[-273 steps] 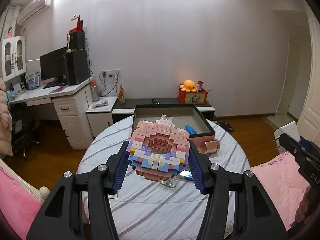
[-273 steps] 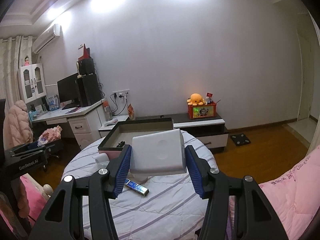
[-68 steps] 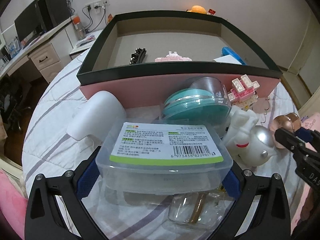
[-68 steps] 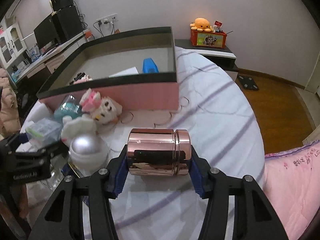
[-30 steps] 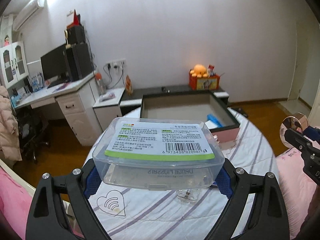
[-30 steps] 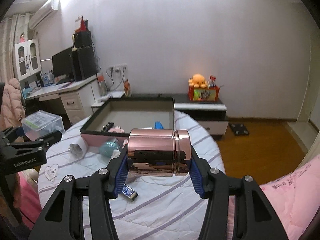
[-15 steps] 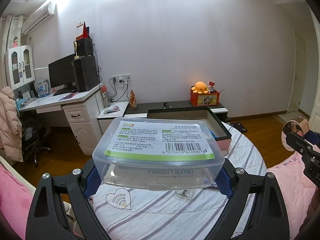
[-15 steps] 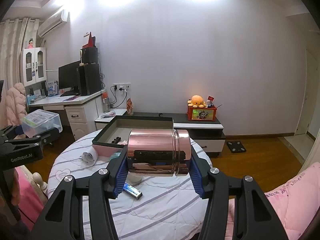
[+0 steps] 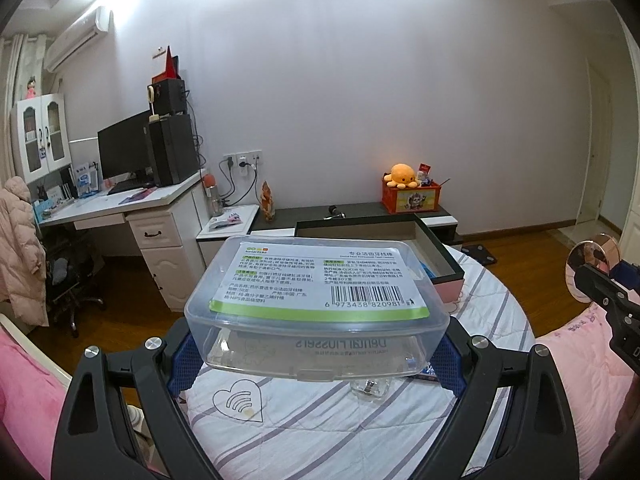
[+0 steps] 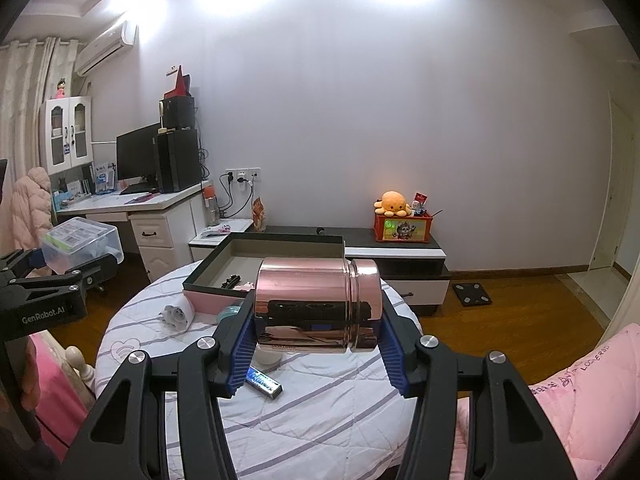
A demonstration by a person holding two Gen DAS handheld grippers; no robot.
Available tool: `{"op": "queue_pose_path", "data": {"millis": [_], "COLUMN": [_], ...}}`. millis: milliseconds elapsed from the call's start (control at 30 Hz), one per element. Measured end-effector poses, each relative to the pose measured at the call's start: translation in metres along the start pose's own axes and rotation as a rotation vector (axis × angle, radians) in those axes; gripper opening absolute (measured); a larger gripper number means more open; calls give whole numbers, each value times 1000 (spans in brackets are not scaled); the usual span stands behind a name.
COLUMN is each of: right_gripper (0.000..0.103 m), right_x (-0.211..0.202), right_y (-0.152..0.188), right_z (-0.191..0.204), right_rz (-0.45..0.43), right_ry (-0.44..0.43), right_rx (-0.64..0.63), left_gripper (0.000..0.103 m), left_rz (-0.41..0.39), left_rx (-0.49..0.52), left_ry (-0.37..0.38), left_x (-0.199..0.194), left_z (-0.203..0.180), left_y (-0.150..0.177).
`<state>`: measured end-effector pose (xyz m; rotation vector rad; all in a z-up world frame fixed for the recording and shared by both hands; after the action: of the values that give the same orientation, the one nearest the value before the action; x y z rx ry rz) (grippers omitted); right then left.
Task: Organize rigid objects
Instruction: 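Carry clear box and rose-gold canister into the tray and open both tools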
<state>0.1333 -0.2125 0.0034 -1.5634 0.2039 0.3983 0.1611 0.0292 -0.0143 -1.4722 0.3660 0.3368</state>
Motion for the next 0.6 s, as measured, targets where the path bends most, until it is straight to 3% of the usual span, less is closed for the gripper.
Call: {"op": "queue_pose_path", "data": {"millis": [300,600], "right_gripper": [55,55], "right_x": [19,58], "right_y": [-6,-21], "right_z": [-2,-1], "right_rz": [27,48], "right_ry": [-4,-10], "right_rx": [3,-7], "left_gripper": [93,93], "left_rz": [10,48], "left_rx": [-6,14], "left_ry": [7,13], "left_x": [19,63], "left_z": [1,-1], "left_y": [-8,-24]}}
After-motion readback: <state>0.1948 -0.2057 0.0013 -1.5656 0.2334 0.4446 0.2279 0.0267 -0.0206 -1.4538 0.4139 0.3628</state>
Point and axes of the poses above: each gripper's, at about its wrist camera, not at the fingertips, and x roughly the way its jaws point, z to its left, y to its underside, the point moved 10 cm from there along x, roughly the way its jaws point
